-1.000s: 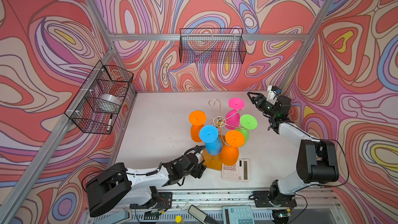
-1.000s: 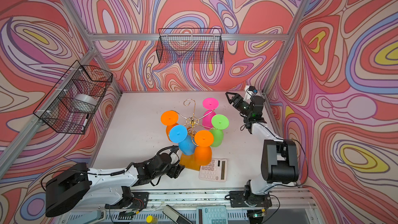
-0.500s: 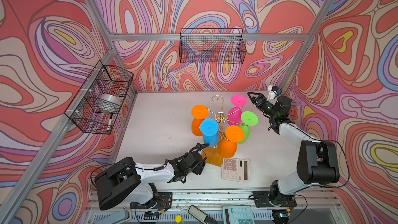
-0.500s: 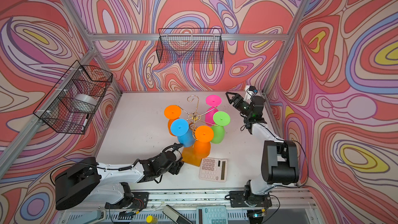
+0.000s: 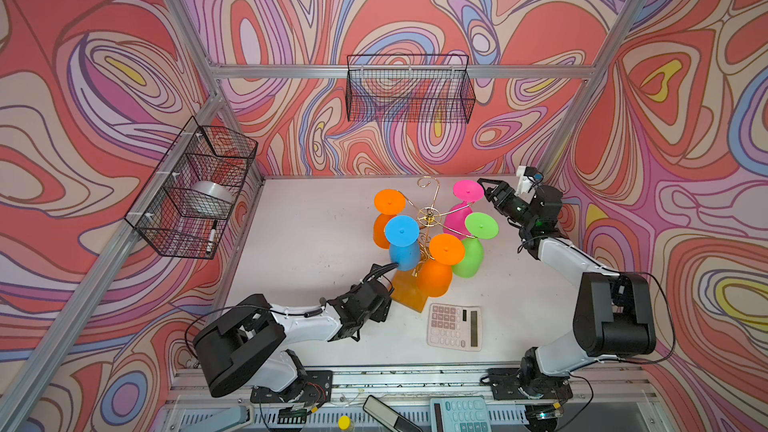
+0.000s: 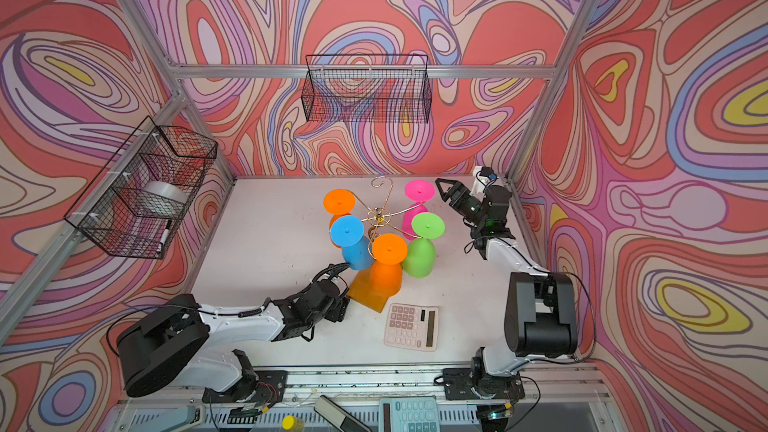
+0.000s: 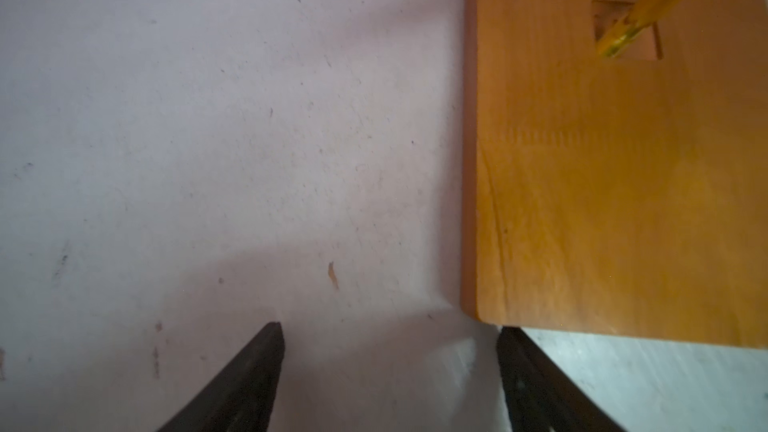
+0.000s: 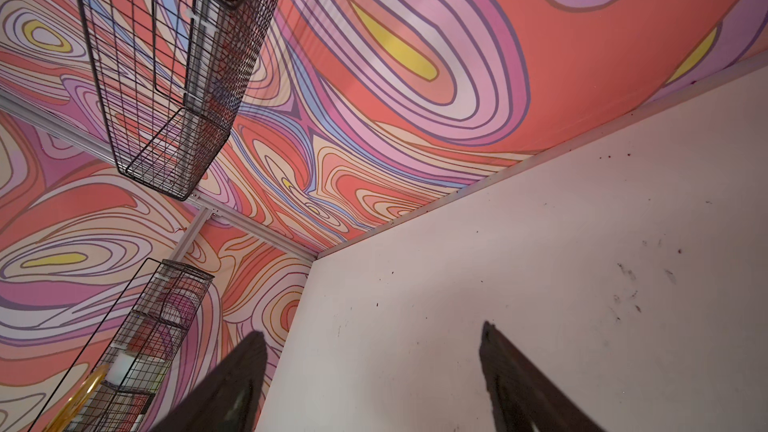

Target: Take the wine glass off the wine glass rack

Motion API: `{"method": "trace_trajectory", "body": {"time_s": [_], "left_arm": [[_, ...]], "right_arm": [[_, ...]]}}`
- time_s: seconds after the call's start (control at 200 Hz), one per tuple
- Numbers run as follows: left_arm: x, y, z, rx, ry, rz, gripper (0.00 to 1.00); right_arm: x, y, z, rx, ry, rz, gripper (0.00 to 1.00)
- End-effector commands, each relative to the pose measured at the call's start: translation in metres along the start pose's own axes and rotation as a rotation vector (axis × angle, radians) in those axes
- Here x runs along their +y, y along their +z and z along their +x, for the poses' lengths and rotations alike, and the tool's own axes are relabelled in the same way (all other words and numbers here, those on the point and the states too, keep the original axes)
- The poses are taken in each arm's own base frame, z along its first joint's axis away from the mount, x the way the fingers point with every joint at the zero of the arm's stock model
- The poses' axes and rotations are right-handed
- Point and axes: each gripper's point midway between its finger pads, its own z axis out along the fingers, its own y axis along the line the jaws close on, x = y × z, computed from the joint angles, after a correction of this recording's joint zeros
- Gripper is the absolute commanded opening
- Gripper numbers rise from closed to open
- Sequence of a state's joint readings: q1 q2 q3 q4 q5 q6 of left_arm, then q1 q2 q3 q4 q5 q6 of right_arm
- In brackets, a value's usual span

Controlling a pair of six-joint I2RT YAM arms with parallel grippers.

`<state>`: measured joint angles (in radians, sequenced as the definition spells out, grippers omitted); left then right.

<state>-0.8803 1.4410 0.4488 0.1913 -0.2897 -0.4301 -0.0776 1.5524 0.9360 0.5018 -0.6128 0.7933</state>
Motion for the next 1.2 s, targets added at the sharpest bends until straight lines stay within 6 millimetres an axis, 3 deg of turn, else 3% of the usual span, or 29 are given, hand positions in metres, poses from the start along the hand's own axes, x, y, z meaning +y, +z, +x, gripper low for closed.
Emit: {"method": "trace_trajectory", "body": {"time_s": [0.0, 0.165, 0.356, 0.511, 0.551, 0.566, 0.616, 0.821, 0.831, 0.856, 0.977, 1.197], "left_arm": [[0.006, 0.012, 0.002, 0.039, -0.025, -0.022, 0.81], [0.01, 0.015, -0.001, 0.048, -0.04, -0.029, 0.82], [0.034, 0.014, 0.002, 0.046, -0.152, -0.06, 0.82], [0.035, 0.017, -0.022, 0.008, -0.166, -0.035, 0.82], [0.034, 0.018, -0.02, 0.024, -0.15, -0.03, 0.82], [0.028, 0.018, -0.036, -0.001, -0.149, -0.015, 0.82], [0.021, 0.019, -0.04, 0.007, -0.129, 0.015, 0.82], [0.02, 0.005, -0.028, 0.033, -0.13, 0.049, 0.81], [0.024, 0.005, -0.016, 0.055, -0.128, 0.041, 0.81], [0.026, 0.003, -0.009, 0.063, -0.131, 0.043, 0.81], [0.023, -0.004, 0.005, 0.074, -0.132, 0.087, 0.8], [0.001, -0.006, 0.007, 0.079, -0.069, 0.186, 0.78]], "right_arm": [[0.004, -0.006, -0.003, -0.011, -0.009, 0.012, 0.85], [0.006, -0.006, -0.006, 0.005, 0.013, 0.033, 0.84], [0.013, -0.006, -0.012, 0.017, 0.039, 0.049, 0.83], [0.019, -0.012, -0.018, 0.007, 0.047, 0.066, 0.83], [0.019, -0.013, -0.02, 0.005, 0.053, 0.081, 0.83], [0.02, -0.014, -0.02, 0.005, 0.054, 0.086, 0.83], [0.02, -0.016, -0.023, 0.004, 0.06, 0.108, 0.83], [0.023, -0.02, -0.035, -0.015, 0.061, 0.15, 0.83], [0.022, -0.019, -0.035, -0.014, 0.063, 0.151, 0.83], [0.023, -0.019, -0.035, -0.017, 0.064, 0.147, 0.83], [0.021, -0.016, -0.033, -0.018, 0.088, 0.122, 0.83], [0.02, -0.016, -0.033, -0.035, 0.087, 0.107, 0.83]]}}
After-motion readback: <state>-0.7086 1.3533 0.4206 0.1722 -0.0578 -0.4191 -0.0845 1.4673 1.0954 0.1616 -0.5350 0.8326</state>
